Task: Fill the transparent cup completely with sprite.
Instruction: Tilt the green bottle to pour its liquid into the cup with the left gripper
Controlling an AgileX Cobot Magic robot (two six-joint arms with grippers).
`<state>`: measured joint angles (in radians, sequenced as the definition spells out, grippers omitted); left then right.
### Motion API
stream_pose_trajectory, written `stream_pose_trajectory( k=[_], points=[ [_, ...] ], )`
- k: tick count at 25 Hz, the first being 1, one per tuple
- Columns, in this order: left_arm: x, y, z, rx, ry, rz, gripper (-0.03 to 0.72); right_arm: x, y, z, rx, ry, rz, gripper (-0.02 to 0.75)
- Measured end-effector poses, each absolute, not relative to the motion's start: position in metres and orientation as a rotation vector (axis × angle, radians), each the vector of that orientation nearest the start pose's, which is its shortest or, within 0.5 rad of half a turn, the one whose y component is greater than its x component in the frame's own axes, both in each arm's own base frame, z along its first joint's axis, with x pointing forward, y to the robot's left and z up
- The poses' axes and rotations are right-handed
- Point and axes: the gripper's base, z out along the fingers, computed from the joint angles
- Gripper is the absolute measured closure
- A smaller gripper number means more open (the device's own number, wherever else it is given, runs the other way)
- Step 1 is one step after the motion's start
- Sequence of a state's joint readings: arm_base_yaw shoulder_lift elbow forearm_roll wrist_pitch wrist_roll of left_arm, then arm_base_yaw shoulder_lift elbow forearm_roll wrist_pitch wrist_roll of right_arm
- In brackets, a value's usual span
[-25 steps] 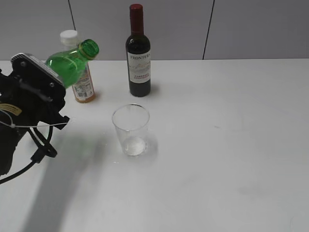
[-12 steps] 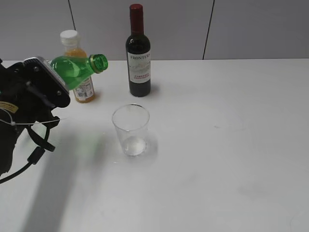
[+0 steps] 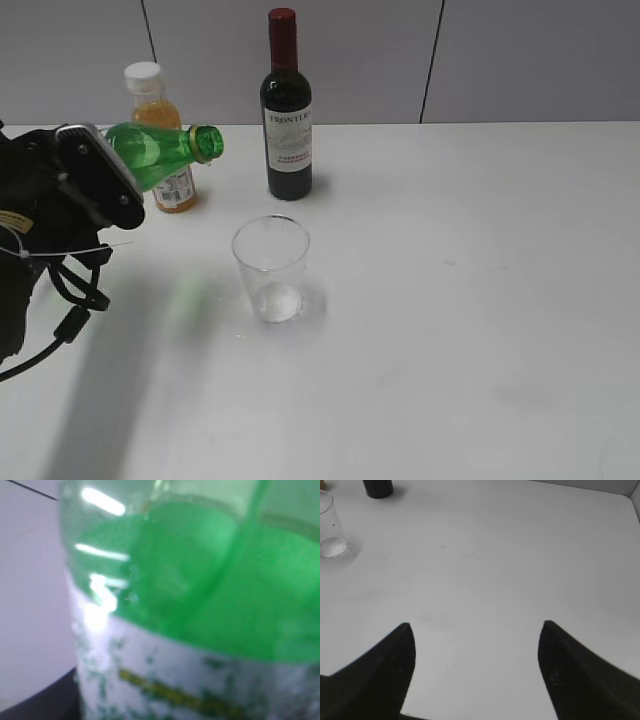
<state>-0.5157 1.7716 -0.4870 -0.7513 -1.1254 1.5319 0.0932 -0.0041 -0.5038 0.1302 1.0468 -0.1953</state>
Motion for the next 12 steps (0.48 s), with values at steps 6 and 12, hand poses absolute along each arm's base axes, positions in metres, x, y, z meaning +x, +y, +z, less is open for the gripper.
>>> stream_pose_trajectory(
  k=[6,12],
  points=[
    [0.2679,-0.0870,0.1518,1.044,1.549,1.090,0.221,-0.0067,0.0097,0.2800,-0.295,1.995,0.090,0.156],
    [0.2679,-0.0870,0.1518,1.097,1.526,1.131,0.221,-0.0067,0.0097,0.2800,-0.295,1.995,0.090,0.156]
  ],
)
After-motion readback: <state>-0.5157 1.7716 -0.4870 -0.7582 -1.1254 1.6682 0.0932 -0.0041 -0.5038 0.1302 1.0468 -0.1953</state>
